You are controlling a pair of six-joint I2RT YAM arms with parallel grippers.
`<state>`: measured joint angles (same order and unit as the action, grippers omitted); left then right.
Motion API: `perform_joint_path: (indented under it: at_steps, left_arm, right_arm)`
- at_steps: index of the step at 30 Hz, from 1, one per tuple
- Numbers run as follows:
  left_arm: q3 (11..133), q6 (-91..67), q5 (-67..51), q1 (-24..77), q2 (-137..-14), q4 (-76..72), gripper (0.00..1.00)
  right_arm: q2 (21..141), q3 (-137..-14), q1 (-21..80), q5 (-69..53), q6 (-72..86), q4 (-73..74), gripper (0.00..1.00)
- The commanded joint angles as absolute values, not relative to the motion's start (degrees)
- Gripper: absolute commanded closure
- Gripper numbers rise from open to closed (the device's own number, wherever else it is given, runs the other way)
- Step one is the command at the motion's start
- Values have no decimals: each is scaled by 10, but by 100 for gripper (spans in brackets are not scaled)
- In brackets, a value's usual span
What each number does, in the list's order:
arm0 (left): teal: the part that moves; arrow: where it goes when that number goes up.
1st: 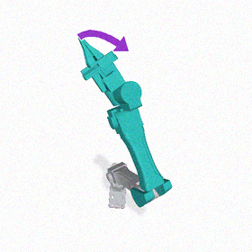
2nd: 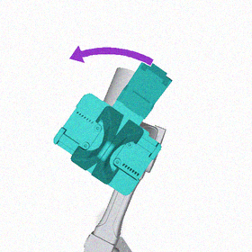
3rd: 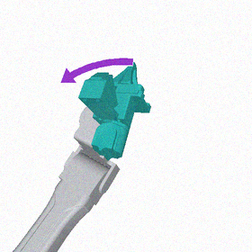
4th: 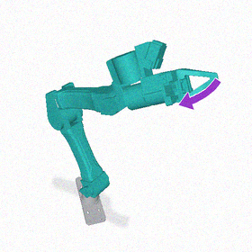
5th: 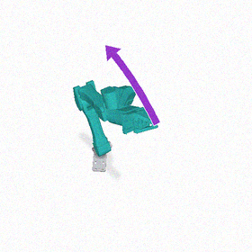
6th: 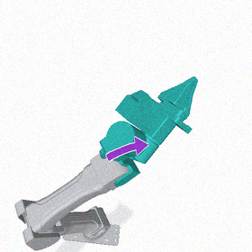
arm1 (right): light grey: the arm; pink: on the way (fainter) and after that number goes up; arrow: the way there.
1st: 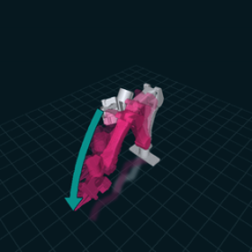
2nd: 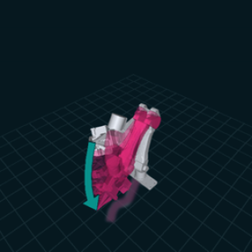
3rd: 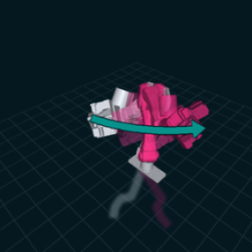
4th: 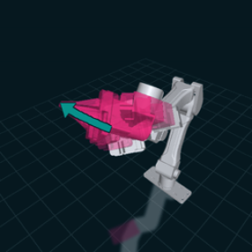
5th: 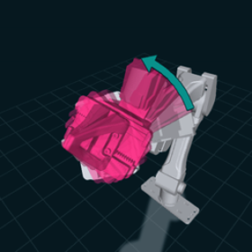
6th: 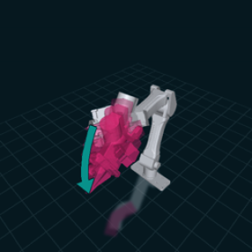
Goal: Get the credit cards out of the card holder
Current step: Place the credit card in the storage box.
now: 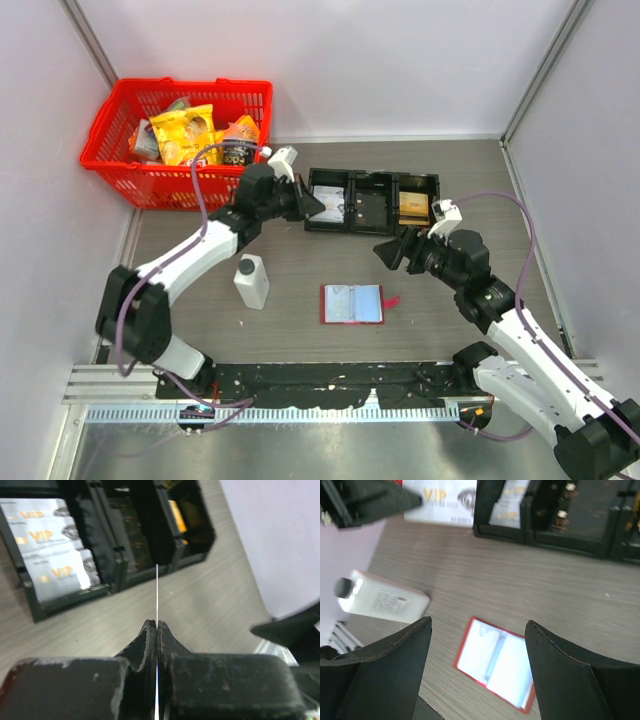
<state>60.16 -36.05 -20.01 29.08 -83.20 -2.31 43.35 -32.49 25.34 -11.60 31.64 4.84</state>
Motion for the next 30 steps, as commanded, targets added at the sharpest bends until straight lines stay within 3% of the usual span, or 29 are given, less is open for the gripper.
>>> perform_joint_path:
  at_steps: [1,10,22,27,30]
  left_arm:
    - [693,-313,-159,275,-933,29,100]
    - [838,-312,-113,270,-1092,103,100]
    - [867,-345,-151,270,-1153,92,99]
    - [890,-330,-130,271,-1146,135,78]
    - [889,-322,-114,270,-1122,149,54]
  right_arm:
    - [405,-355,253,-66,249,142,20]
    - [350,-339,253,-71,231,171,20]
    - [370,-342,253,-107,227,165,20]
    - [369,-348,253,-105,229,177,21]
    - [376,-358,253,-102,227,192,21]
